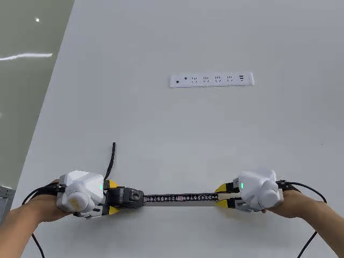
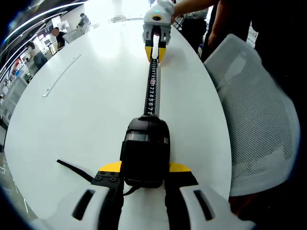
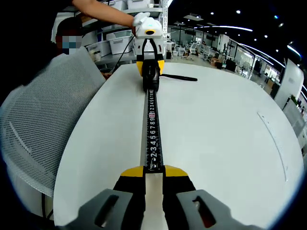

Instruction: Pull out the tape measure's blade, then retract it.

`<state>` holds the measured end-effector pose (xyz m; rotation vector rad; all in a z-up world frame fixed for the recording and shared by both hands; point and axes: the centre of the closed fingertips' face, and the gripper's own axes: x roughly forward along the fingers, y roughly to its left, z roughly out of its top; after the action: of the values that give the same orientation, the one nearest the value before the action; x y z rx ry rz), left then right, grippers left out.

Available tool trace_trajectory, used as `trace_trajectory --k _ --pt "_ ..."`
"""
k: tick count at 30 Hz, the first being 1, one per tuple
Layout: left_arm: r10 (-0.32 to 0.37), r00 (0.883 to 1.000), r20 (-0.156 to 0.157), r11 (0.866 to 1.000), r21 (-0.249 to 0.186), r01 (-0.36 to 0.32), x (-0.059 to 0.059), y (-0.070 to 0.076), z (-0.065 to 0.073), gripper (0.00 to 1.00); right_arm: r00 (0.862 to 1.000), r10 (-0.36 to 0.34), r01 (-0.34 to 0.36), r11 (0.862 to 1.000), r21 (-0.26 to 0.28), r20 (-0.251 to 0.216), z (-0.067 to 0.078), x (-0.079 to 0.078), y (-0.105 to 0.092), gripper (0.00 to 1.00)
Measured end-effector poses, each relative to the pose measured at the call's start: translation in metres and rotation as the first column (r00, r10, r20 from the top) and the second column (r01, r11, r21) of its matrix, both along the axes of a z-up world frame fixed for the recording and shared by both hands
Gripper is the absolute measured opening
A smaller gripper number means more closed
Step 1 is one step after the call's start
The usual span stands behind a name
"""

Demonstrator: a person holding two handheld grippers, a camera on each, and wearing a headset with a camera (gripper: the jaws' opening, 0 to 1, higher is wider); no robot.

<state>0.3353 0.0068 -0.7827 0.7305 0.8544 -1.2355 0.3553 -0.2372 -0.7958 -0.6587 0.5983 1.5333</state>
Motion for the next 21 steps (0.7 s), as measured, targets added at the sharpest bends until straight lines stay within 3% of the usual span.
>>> trace_trajectory --k 21 --pt "-0.001 1.0 -0.003 1.0 0.011 0.001 0.0 0.003 -0.001 0.29 1.0 -0.008 0.008 1.0 -0.005 0.0 0.002 0.001 -0.013 0.1"
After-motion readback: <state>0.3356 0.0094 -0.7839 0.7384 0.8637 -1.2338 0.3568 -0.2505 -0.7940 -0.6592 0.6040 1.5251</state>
